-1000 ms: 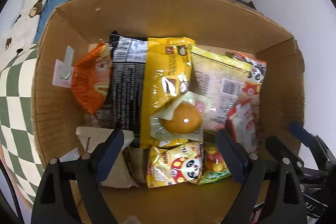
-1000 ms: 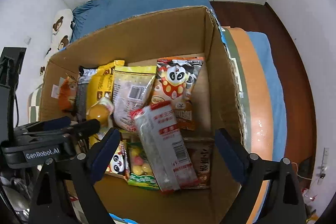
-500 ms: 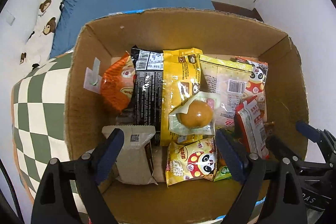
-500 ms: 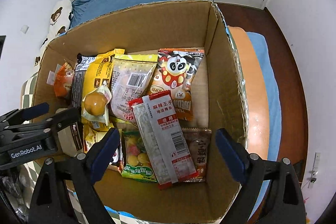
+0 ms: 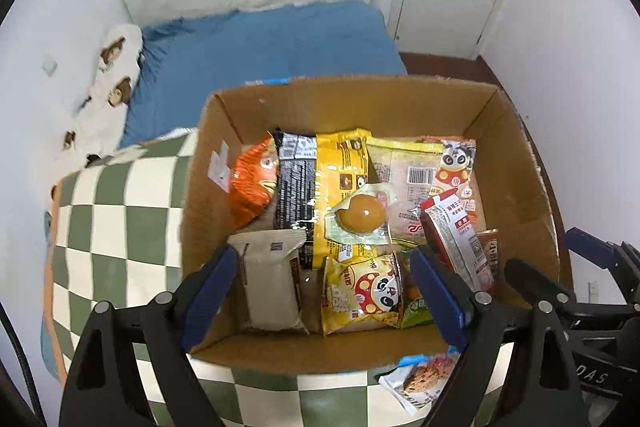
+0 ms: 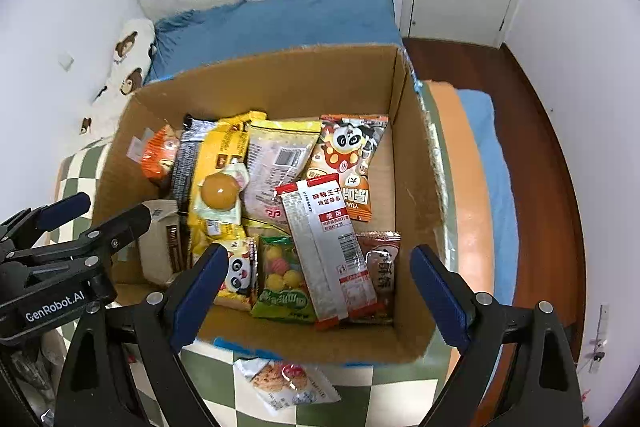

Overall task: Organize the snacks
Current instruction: 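Grasp the oat cookie packet with the right tool while the left tool grasps the red candy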

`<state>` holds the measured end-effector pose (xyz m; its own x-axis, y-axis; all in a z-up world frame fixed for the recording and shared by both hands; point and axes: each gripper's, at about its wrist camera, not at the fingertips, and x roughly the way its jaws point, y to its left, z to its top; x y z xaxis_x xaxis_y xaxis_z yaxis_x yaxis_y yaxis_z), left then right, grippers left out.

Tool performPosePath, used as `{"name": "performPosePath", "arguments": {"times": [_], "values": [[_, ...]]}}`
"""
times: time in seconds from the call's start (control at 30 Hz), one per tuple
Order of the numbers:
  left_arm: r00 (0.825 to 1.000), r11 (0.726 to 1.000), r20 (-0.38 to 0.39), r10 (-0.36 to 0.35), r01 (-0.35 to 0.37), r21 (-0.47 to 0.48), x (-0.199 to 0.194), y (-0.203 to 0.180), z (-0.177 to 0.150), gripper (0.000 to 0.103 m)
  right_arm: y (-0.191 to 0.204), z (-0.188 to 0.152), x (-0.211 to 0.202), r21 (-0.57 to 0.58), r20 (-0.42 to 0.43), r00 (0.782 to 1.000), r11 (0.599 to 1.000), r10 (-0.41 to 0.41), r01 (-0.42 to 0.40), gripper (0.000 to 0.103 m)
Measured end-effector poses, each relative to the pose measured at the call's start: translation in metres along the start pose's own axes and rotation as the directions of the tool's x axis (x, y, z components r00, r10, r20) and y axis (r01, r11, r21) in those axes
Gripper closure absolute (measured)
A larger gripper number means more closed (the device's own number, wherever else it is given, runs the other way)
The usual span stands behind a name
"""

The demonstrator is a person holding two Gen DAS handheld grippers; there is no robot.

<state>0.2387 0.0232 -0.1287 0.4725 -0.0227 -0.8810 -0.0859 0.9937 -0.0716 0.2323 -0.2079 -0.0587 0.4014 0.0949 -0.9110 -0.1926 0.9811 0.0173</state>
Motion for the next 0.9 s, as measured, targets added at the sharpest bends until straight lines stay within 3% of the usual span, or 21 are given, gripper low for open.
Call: {"name": "performPosePath", "arguments": {"times": [0.37,0.83,0.9], "values": [[0.993,1.000,0.114,-0.018,0.018,-0.003,-0.059,-0.004,-0.038,0.014,0.004,-0.037,-0.070,-0.004,0.133,0.991,1.000,0.019,-0.018,0.009],[0.967,1.000,0.256,-0.015,0.014,0.007,-0.135,-0.007,-0.079,0.014,0.018,-0.083,-0.151,-0.010,0.257,0.966,0.999,0.036,-0.035,0.005],[0.962,1.000,0.272,-0.008,0.004,0.013,-0.138,-0.007,-0.083,0.006,0.019,-0.088,-0.159,-0.007,0.268,0.963,0.999,0.038,-0.037,0.005]]}}
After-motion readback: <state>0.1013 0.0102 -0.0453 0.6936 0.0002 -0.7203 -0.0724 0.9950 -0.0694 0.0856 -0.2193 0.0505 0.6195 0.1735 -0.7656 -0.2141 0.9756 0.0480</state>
